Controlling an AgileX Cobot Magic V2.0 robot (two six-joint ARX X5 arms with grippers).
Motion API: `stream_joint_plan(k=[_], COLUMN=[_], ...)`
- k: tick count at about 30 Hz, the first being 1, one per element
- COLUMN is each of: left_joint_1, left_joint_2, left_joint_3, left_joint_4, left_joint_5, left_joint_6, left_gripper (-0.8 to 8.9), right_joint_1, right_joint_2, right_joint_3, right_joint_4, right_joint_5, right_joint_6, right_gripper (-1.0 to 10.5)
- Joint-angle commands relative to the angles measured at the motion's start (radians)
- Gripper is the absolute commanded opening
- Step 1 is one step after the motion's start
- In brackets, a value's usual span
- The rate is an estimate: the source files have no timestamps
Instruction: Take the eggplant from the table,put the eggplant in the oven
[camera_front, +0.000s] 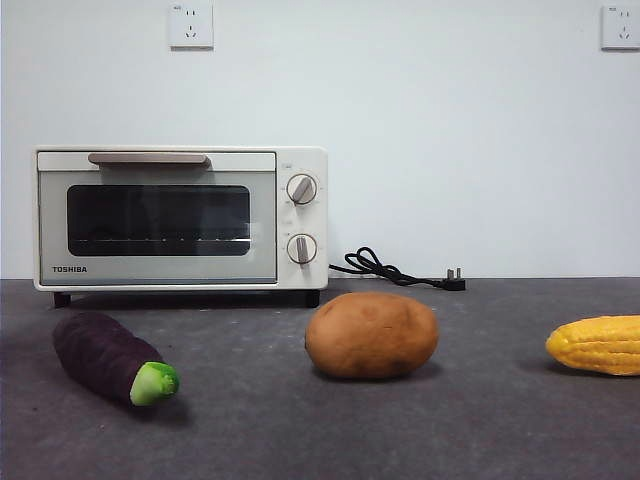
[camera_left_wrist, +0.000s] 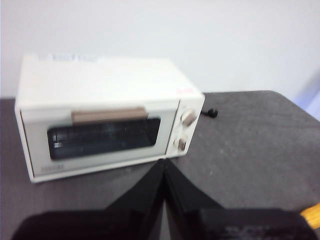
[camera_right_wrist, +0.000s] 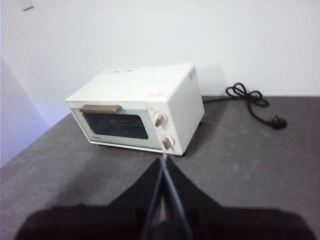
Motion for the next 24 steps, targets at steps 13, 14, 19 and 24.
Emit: stream_joint_plan(k=[13, 14, 19, 24], left_joint_1=[-0.084, -0.084, -0.084, -0.084], left_joint_2=[0.164, 0.168, 0.187, 0.211], left_joint_3=[0.352, 0.352, 0.352, 0.352], left_joint_4=[-0.122, -0.126, -0.148, -0.148], left_joint_5=[0.014, 0.014, 0.014, 0.015], left_joint_6=[0.071, 0.072, 0.101, 0.113], left_gripper=[-0.05, -0.05, -0.05, -0.05], right_joint_1=[0.224, 0.242, 0.315, 0.357], right_joint_2=[0.333, 0.342, 0.371, 0.396], right_joint_3=[0.572, 0.586, 0.618, 0.618], right_joint_4=[-0.352, -0.367, -0.402, -0.401], right_joint_5=[-0.058, -0.058, -0.077, -0.219], right_joint_6=[-0.094, -0.094, -0.092, -0.09], right_gripper=[-0.1, -0.1, 0.0, 0.0])
